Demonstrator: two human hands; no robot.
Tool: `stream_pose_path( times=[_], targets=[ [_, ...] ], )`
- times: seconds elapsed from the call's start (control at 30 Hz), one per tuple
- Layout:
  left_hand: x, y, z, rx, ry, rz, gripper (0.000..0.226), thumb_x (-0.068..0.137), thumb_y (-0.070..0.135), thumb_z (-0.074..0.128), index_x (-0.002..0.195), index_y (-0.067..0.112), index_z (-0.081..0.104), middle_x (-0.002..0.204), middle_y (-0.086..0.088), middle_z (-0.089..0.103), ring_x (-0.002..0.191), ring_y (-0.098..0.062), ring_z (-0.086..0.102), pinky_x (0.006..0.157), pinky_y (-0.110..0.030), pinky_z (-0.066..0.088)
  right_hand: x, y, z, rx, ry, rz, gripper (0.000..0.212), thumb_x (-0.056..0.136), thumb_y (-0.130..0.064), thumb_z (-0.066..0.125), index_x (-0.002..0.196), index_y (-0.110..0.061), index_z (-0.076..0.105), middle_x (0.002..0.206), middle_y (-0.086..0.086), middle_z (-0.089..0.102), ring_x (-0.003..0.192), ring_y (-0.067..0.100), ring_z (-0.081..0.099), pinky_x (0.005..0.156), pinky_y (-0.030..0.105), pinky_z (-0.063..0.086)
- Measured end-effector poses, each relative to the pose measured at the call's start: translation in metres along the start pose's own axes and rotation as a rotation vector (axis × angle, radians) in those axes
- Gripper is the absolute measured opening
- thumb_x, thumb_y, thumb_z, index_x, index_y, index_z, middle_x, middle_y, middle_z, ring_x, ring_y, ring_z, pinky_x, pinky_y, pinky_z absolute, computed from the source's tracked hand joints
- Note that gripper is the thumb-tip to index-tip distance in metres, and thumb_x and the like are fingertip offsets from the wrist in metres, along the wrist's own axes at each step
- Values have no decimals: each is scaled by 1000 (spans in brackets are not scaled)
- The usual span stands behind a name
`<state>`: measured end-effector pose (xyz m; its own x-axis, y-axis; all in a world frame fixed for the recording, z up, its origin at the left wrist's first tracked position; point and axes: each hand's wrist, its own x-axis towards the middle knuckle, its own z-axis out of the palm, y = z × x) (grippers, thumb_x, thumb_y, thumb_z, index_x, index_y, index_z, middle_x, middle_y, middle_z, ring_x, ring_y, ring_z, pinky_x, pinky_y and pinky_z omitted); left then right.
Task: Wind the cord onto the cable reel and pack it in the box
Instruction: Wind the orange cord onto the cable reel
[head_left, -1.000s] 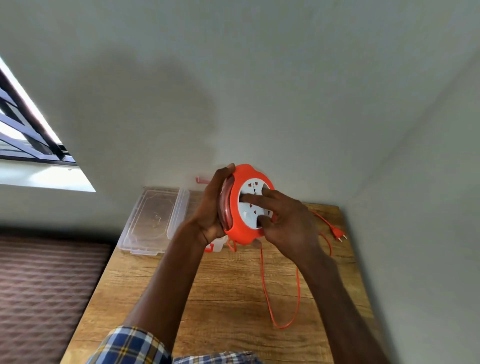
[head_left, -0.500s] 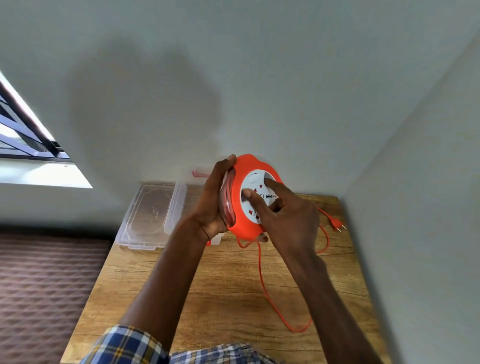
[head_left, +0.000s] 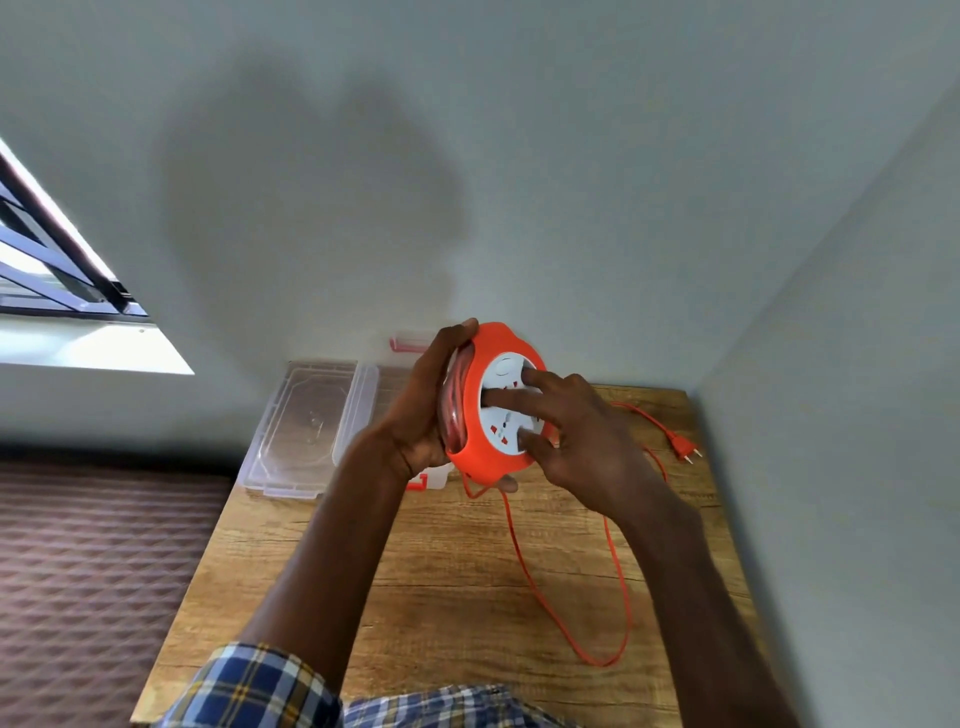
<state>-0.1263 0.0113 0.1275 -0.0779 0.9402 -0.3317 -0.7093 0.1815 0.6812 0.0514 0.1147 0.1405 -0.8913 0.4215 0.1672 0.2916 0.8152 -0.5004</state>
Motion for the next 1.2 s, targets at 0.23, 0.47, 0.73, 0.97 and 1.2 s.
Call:
stream_pose_path(
  times=[0.23,0.47,0.73,0.97,1.2],
  targets=[
    [5,-1,4,27,25,40,66,96,71,50,126,19,77,125,-17,74,109,-35,74,91,-54,60,2,-2,14,73,204,106,65,83,-18,79,133,-54,58,139,-15,65,120,15,63,89,32,57],
    [3,5,13,51,59,106,59,97,64,53,118,16,80,119,-18,77,103,-33,76,84,-45,64,6,-15,15,299,313,347,51,70,-58,80,117,-67,62,101,-22,76,91,-8,70,76,17,58],
    [0,1,18,36,31,98,63,93,68,52,123,18,78,127,-19,73,106,-36,74,88,-53,63,3,-11,12,99,591,352,20,98,-45,63,107,-32,76,72,-13,72,63,6,68,55,26,51],
    [0,2,9,10,-2,82,62,96,71,47,117,23,81,121,-12,78,105,-30,76,84,-47,62,-4,3,2,175,223,64,48,93,-25,74,136,-45,62,132,-11,58,111,6,62,76,19,57],
    [1,2,1,2,-49,45,65,92,74,55,126,23,78,126,-14,76,112,-34,75,87,-52,60,-1,-9,-4,17,34,87,61,94,-31,73,145,-53,47,150,-9,53,133,17,51,96,39,57]
  ],
)
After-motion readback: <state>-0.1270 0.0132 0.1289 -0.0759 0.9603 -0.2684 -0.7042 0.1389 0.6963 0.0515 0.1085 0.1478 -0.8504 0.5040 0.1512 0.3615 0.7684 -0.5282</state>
